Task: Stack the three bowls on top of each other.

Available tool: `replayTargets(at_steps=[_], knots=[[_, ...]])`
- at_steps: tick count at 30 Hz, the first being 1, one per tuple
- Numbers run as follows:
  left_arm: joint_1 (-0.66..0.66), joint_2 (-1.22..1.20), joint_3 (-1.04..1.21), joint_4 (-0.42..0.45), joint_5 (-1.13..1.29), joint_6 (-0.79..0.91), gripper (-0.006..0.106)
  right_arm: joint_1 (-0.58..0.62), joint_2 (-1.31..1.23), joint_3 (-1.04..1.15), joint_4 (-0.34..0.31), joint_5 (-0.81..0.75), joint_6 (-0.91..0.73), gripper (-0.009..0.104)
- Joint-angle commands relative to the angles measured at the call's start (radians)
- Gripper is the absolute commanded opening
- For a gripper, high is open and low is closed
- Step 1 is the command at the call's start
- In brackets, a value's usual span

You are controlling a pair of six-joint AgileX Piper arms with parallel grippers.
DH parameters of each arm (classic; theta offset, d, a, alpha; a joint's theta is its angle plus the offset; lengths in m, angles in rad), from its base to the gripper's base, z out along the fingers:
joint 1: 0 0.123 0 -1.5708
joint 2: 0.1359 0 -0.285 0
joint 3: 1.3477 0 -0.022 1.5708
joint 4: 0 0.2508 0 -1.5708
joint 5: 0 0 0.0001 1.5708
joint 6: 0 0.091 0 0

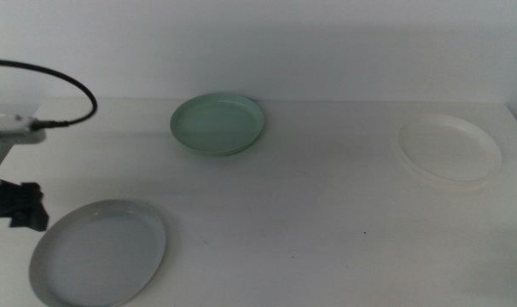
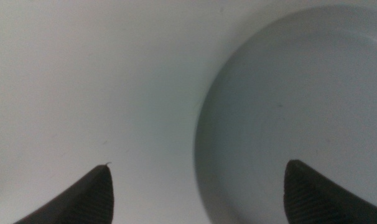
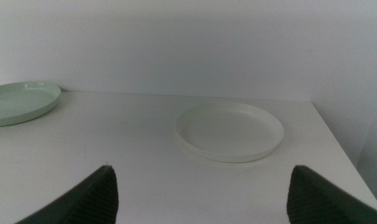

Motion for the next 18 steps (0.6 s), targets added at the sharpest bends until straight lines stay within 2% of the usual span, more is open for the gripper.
replayTargets(at_steps=[1, 7, 11, 14, 18], knots=[[0.004, 0.057, 0.001, -0.032, -0.039, 0.026, 0.094, -0.004, -0.004, 0.004, -0.007, -0.012, -0.003, 0.081], [0.004, 0.192, 0.001, -0.069, -0.061, 0.063, 0.093, -0.004, -0.004, 0.004, -0.007, -0.012, -0.003, 0.081], [0.004, 0.253, -0.001, -0.076, -0.072, 0.066, 0.086, -0.004, -0.004, 0.004, -0.007, -0.012, -0.003, 0.081], [0.004, 0.288, -0.001, -0.081, -0.072, 0.066, 0.077, -0.004, -0.004, 0.004, -0.007, -0.012, -0.003, 0.081], [0.004, 0.314, -0.003, -0.085, -0.070, 0.066, 0.052, -0.004, -0.004, 0.004, -0.007, -0.012, -0.003, 0.081]])
